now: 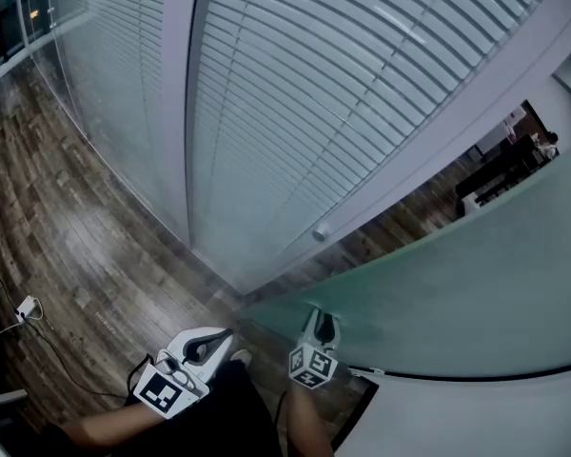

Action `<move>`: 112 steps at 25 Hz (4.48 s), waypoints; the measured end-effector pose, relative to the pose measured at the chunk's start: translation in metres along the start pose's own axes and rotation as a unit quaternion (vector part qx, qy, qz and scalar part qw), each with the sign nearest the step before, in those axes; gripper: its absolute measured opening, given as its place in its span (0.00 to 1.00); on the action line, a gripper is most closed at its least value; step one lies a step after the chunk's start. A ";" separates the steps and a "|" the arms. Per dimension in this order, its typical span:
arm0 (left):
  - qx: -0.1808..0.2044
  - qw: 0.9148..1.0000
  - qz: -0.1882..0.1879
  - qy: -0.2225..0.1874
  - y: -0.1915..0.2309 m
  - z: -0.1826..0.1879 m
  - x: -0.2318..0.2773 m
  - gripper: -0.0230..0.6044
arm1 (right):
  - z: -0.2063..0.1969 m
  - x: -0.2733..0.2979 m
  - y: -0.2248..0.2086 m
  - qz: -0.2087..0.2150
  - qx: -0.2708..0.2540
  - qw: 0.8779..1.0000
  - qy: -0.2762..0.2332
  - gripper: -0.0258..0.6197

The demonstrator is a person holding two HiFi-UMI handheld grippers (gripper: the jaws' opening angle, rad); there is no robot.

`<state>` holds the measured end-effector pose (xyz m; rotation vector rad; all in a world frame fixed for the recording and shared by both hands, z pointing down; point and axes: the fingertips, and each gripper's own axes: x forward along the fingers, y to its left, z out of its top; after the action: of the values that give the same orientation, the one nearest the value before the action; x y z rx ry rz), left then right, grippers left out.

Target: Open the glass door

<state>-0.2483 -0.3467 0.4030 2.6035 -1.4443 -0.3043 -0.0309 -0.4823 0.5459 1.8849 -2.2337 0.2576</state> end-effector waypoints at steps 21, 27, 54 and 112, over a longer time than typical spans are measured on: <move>-0.029 0.994 -0.100 0.007 -0.077 -0.020 -0.049 0.04 | -0.043 -0.125 0.030 0.030 -0.009 0.999 -0.016 0.21; -0.029 0.996 -0.086 0.007 -0.103 -0.039 -0.077 0.04 | -0.066 -0.147 0.035 0.049 -0.003 0.999 -0.022 0.20; -0.013 0.988 -0.149 0.031 -0.209 -0.069 -0.155 0.20 | -0.108 -0.286 0.054 0.087 -0.011 0.996 0.013 0.21; 0.009 0.836 -0.516 0.184 -0.420 -0.121 -0.235 0.17 | -0.153 -0.575 0.069 -0.154 0.082 0.981 -0.083 0.29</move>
<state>0.0045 0.0778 0.4492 2.9522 0.1730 0.1224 0.0009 0.1158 0.5386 2.3842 -2.0300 0.2477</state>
